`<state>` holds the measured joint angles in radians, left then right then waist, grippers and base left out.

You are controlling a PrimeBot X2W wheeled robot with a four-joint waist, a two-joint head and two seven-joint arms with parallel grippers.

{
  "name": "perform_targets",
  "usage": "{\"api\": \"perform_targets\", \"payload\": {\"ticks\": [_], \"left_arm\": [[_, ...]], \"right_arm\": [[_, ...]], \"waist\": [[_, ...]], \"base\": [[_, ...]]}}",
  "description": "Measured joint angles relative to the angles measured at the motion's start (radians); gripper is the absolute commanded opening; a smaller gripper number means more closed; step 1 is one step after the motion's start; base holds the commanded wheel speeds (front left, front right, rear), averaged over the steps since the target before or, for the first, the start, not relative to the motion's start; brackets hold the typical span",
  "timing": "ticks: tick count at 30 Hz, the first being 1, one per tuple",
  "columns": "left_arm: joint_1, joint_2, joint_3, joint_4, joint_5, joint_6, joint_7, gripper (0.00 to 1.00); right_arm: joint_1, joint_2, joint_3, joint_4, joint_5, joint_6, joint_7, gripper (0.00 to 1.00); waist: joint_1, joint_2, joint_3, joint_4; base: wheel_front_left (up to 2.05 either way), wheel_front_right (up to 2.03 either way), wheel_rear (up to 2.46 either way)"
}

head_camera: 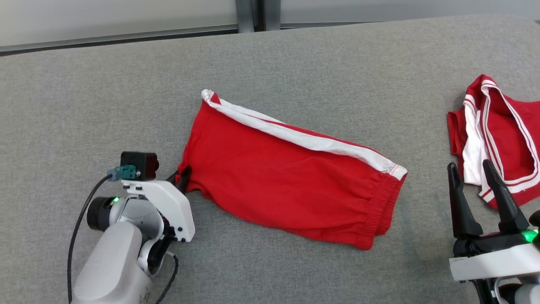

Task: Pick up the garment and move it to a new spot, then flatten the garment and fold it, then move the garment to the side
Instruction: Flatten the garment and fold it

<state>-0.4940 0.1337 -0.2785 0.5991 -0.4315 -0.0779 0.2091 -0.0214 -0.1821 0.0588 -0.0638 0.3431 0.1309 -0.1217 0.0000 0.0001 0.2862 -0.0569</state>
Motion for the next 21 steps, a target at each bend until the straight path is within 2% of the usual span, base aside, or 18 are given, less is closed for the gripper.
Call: {"api": "perform_targets", "payload": {"ticks": [10, 16, 17, 18, 21], "left_arm": [[0.295, -0.003, 0.069, -0.229, -0.072, 0.091, -0.042, 0.00], [0.458, -0.020, 0.086, -0.363, -0.112, 0.141, -0.025, 0.00], [0.470, -0.021, 0.086, -0.378, -0.110, 0.148, -0.032, 0.41], [0.480, -0.020, 0.088, -0.403, -0.108, 0.155, -0.038, 1.00], [0.490, -0.011, 0.088, -0.439, -0.071, 0.164, -0.111, 1.00]], "right_arm": [[0.028, -0.010, -0.010, -0.002, 0.000, 0.000, 0.022, 1.00], [0.058, -0.020, -0.012, -0.014, -0.002, 0.000, 0.043, 1.00], [0.061, -0.021, -0.013, -0.016, -0.002, 0.000, 0.048, 1.00], [0.063, -0.022, -0.013, -0.021, -0.003, 0.000, 0.055, 1.00], [0.066, -0.021, -0.020, -0.029, -0.010, 0.000, 0.063, 1.00]], "waist": [[0.0000, 0.0000, -0.056, 0.053], [0.0000, 0.0000, -0.103, 0.081], [0.0000, 0.0000, -0.109, 0.084], [0.0000, 0.0000, -0.119, 0.088], [0.0000, 0.0000, -0.129, 0.090]], "base": [[0.00, 0.00, 0.00], [0.00, 0.00, 0.00], [0.00, 0.00, 0.00], [0.00, 0.00, 0.00], [0.00, 0.00, 0.00]]}}
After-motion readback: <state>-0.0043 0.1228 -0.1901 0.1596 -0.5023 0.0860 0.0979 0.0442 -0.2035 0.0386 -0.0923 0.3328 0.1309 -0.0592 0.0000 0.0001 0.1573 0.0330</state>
